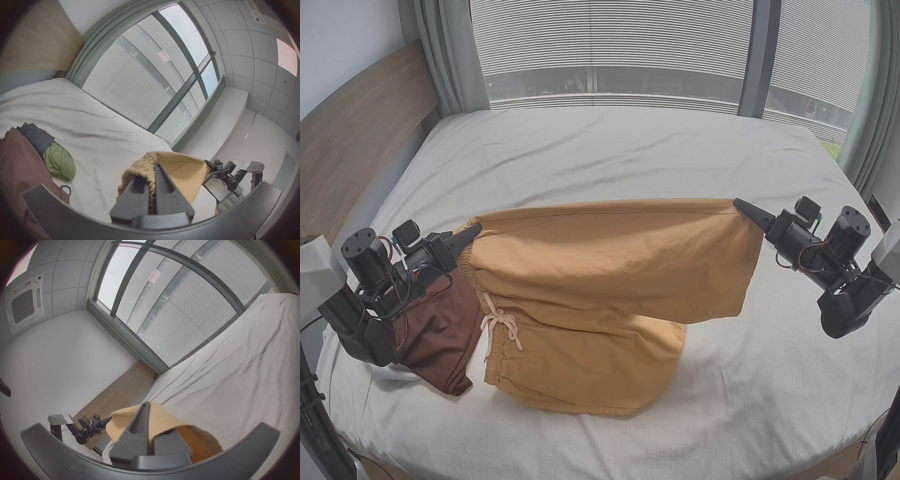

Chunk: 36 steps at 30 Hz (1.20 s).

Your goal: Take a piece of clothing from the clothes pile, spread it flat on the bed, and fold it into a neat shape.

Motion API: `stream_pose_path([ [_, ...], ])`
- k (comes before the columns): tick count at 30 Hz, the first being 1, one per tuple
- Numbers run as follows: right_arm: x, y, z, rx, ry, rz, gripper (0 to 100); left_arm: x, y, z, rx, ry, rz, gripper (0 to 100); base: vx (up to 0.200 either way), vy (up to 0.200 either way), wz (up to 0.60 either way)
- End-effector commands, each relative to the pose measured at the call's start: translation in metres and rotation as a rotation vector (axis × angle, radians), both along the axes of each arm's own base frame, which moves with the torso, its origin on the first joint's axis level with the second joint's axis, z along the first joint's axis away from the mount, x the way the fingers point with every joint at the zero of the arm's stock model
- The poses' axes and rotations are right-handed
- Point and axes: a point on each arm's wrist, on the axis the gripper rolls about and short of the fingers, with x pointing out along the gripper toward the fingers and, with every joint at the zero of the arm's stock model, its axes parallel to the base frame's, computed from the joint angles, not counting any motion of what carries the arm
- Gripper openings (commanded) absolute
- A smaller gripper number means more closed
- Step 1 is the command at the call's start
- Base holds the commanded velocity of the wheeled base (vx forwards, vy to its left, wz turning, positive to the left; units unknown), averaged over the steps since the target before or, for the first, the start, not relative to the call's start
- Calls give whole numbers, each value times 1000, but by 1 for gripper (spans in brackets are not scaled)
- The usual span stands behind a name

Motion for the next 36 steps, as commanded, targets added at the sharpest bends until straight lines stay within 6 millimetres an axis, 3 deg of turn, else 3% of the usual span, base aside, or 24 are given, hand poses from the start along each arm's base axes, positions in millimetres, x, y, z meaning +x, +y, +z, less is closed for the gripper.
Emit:
stream_pose_path([
  [1,17,-3,-17,-2,25,-15,0,10,-2,-12,-1,26,-1,0,0,0,0],
  [24,72,-2,-49,8,-5,-44,0,42,-9,-31,-4,16,-1,0,0,0,0],
  [36,104,-7,-66,11,-24,-63,0,78,-15,-47,-37,-21,113,0,0,0,0],
])
